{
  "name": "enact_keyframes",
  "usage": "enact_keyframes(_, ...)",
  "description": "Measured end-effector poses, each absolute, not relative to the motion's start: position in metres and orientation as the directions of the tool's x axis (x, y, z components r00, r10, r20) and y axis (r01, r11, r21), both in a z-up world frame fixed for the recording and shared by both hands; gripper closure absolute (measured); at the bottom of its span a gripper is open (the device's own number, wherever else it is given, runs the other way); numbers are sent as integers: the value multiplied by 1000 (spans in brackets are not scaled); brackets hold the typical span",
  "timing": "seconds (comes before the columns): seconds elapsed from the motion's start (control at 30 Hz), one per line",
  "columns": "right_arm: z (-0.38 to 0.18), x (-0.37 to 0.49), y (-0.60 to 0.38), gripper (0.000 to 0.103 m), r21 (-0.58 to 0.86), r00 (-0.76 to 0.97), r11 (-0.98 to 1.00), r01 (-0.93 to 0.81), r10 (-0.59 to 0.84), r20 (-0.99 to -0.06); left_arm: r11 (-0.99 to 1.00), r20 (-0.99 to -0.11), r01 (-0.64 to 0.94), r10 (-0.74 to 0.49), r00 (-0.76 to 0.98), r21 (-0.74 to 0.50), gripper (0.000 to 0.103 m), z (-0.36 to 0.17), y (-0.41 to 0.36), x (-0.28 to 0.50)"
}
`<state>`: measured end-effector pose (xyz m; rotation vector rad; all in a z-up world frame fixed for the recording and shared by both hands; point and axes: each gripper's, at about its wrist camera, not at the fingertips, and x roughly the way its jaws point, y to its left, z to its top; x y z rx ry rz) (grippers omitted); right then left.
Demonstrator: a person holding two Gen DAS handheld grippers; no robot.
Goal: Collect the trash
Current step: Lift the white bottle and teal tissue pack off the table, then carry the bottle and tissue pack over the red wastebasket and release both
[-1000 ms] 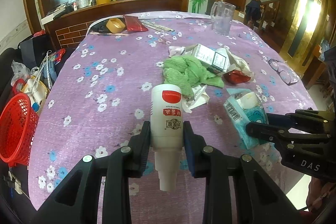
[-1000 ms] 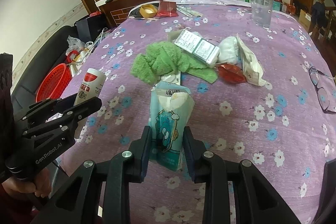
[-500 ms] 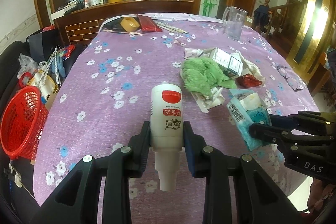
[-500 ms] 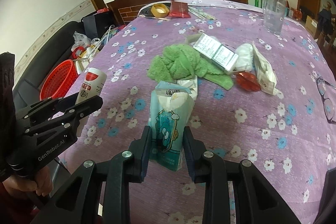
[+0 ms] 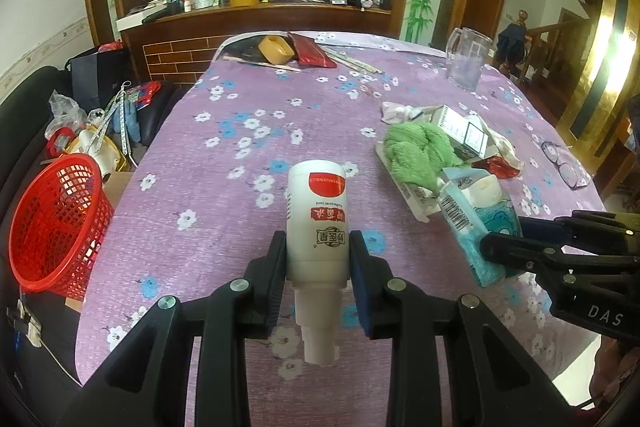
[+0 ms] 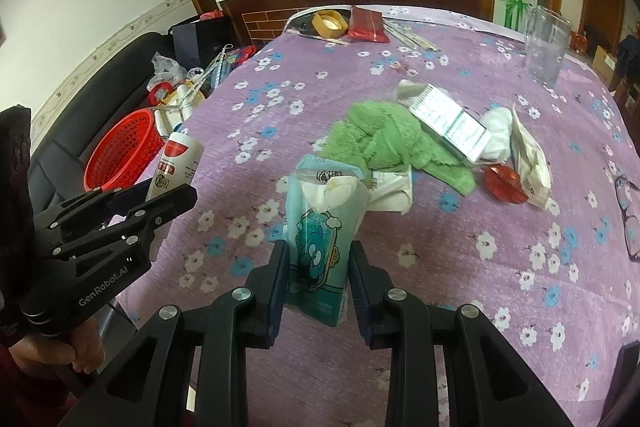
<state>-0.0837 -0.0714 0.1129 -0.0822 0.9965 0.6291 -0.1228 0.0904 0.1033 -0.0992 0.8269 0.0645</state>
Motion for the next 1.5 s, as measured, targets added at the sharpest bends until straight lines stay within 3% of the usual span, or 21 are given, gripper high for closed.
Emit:
enact_keyframes(0.83,136,-79,29,71,182,318,734,-655,485,-815,947,-686,-294,128,716,-131,74,121,214,-147)
enact_keyframes(1.2,162,-72,141,71,244,210,608,-755,577,-790,869,-691,-470,244,680,-156,74,128,324,-174)
enact_keyframes(1.5,160,-79,251,70,302,91,495,-815,623,-777,818,-727,-548,268,633,-176,74,115,381,-186)
